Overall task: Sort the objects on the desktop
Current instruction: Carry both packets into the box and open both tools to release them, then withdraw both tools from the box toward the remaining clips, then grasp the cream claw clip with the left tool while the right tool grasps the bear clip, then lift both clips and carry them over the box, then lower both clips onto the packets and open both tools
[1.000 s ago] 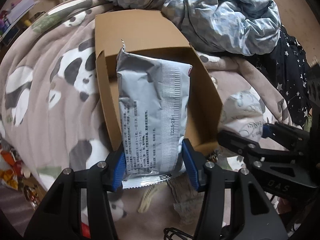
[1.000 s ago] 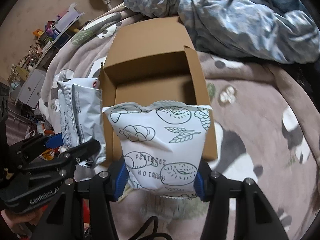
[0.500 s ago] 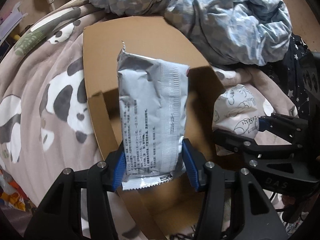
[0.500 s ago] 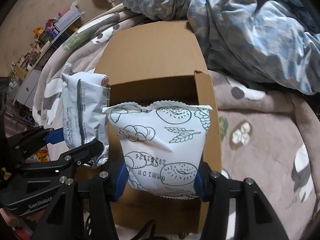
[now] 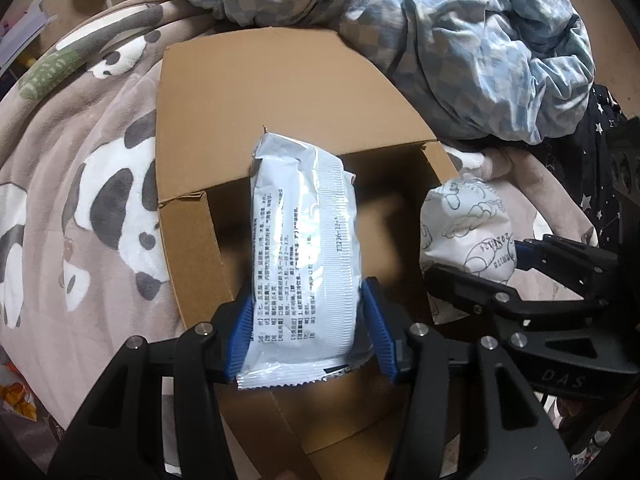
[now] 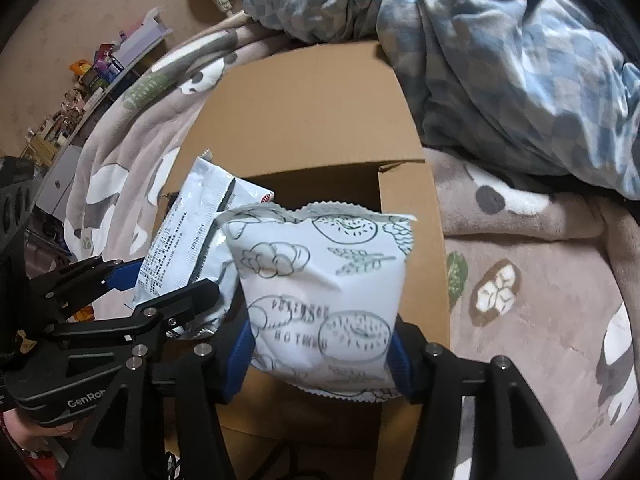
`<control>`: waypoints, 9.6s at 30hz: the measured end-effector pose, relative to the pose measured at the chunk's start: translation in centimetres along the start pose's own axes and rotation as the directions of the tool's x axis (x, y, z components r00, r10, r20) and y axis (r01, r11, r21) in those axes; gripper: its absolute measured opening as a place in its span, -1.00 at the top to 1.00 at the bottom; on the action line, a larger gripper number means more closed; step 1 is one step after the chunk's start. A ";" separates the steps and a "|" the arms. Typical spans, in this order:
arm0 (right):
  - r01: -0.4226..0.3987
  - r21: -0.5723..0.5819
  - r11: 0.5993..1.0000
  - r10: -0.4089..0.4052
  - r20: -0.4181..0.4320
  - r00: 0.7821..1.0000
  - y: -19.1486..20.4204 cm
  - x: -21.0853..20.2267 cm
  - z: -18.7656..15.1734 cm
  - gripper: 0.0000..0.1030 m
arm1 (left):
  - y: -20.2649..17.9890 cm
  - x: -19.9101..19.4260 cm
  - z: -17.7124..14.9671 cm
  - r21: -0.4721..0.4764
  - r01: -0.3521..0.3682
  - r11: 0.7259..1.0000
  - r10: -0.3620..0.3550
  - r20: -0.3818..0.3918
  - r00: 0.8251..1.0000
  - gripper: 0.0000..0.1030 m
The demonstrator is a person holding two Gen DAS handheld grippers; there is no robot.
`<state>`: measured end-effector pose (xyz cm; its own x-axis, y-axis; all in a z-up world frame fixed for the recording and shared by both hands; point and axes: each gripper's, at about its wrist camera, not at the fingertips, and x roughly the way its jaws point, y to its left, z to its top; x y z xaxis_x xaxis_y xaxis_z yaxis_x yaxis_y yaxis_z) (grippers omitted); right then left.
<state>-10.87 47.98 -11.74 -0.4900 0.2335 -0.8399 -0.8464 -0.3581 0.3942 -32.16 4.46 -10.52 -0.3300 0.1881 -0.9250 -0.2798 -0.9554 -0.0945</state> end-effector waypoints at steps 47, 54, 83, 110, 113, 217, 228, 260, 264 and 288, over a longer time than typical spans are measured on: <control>0.063 0.052 0.997 -0.069 0.133 0.989 2.9 -10.5 -8.7 -0.36 | -4.8 -9.3 -8.7 0.000 -0.093 0.996 0.093 0.006 0.996 -0.60; 0.063 0.056 0.996 -0.071 0.147 0.987 3.6 -12.4 -11.6 -0.36 | -5.9 -11.4 -11.4 -0.024 -0.090 0.996 0.091 0.021 0.996 -0.60; 0.068 0.123 0.990 -0.083 0.121 0.989 4.9 -12.9 -21.6 -0.37 | -9.2 -12.6 -21.0 -0.049 -0.083 0.995 0.084 0.011 0.996 -0.60; 0.089 0.273 0.958 -0.098 0.020 0.995 1.1 -4.1 -24.7 -0.43 | -5.3 -1.9 -24.5 -0.099 -0.068 0.993 0.060 -0.088 0.994 -0.60; 0.088 0.285 0.955 -0.099 0.024 0.995 0.7 -3.5 -23.8 -0.43 | -4.6 -0.6 -24.2 -0.105 -0.065 0.992 0.054 -0.107 0.993 -0.60; 0.037 0.589 0.807 -0.208 0.225 0.952 8.1 -13.5 -23.1 0.00 | -9.0 -15.4 -20.9 -0.024 -0.002 1.000 0.001 -0.056 0.998 0.60; 0.036 0.613 0.789 -0.229 0.239 0.944 7.3 -15.9 -20.3 0.00 | -8.6 -16.5 -16.7 -0.008 0.014 1.000 -0.014 -0.052 0.999 0.60; 0.056 0.642 0.765 -0.269 0.240 0.933 -2.7 -12.7 -5.6 0.00 | -2.3 -7.8 -2.6 0.007 0.052 0.999 -0.052 -0.066 0.996 0.60; 0.060 0.639 0.767 -0.272 0.239 0.932 -4.3 -11.7 -4.0 0.00 | -1.4 -6.2 -1.4 -0.001 0.056 0.998 -0.056 -0.065 0.996 0.60; 0.079 0.587 0.805 -0.269 0.243 0.932 -11.0 -6.4 0.7 -0.01 | 0.4 1.0 1.1 0.005 0.069 0.998 -0.069 -0.096 0.993 0.60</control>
<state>1.41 51.07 -10.40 -0.2794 0.5339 -0.7980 -0.8432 0.2612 0.4699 -33.60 4.47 -11.08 -0.2222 0.2307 -0.9473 -0.3063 -0.9389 -0.1568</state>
